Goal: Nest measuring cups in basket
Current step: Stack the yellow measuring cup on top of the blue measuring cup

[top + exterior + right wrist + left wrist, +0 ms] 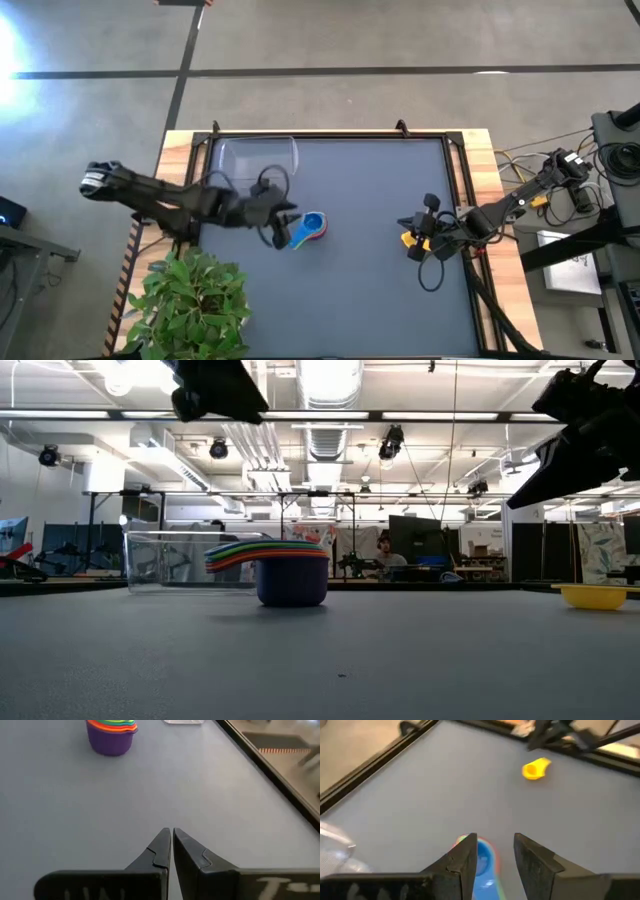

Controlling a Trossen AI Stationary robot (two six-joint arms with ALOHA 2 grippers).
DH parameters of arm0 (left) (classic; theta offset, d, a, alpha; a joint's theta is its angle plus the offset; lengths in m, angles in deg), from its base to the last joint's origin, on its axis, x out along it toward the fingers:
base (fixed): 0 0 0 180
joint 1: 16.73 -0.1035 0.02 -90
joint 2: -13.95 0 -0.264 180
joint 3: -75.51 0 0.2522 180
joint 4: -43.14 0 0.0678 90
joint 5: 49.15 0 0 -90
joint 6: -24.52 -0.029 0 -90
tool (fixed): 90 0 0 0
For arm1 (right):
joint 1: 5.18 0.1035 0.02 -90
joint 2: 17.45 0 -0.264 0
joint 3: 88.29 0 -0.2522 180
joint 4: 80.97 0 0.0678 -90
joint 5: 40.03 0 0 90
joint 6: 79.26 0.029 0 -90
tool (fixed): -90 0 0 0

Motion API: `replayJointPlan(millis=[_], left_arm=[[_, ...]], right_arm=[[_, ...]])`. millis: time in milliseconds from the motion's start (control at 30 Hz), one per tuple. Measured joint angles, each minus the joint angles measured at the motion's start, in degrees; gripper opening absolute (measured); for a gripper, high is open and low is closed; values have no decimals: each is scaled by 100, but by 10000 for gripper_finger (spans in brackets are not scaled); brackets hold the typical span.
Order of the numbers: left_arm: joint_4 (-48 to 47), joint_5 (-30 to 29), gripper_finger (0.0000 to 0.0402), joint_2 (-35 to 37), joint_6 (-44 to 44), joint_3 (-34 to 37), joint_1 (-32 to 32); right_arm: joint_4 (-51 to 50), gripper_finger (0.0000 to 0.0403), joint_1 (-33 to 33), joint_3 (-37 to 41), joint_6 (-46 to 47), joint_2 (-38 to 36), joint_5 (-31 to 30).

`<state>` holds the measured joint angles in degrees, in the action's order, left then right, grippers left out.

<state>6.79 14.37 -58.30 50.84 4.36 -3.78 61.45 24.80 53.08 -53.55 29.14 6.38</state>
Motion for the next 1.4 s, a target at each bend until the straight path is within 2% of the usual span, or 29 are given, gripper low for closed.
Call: replayJointPlan(millis=[133,267,367,500,633,733,833,967,1200,1400], left_arm=[[712,-514,111,-39,-27,346,497],[1688,-913,111,-122,-28,891,667],[2782,-1066,111,-161,-56,1416,665],[4665,-1085,111,-281,-417,2117,654],[6373,-1108,111,-511,-1003,2607,652],[7137,-1115,111,-723,-1316,2748,652],[7467,-1115,111,-956,-1474,2749,652],[7571,-1113,111,-1241,-1581,2566,643],[7536,-1104,111,-1456,-1907,2189,643],[7381,-1091,111,-1467,-2010,2125,643]], right_arm=[[-6,9,0,-98,-421,0,7],[-71,9,0,-296,-378,0,12],[-684,9,0,-605,-262,0,57],[-1999,9,-7,-1130,431,0,108],[-2827,9,-168,-1497,767,-1,696],[-3137,10,-308,-1599,732,0,1217],[-3365,21,-496,-1595,743,2,1832],[-3763,64,-720,-1516,924,82,2564],[-4043,143,-782,-1393,1179,199,2602],[-4038,162,-809,-1062,1754,278,2660]])
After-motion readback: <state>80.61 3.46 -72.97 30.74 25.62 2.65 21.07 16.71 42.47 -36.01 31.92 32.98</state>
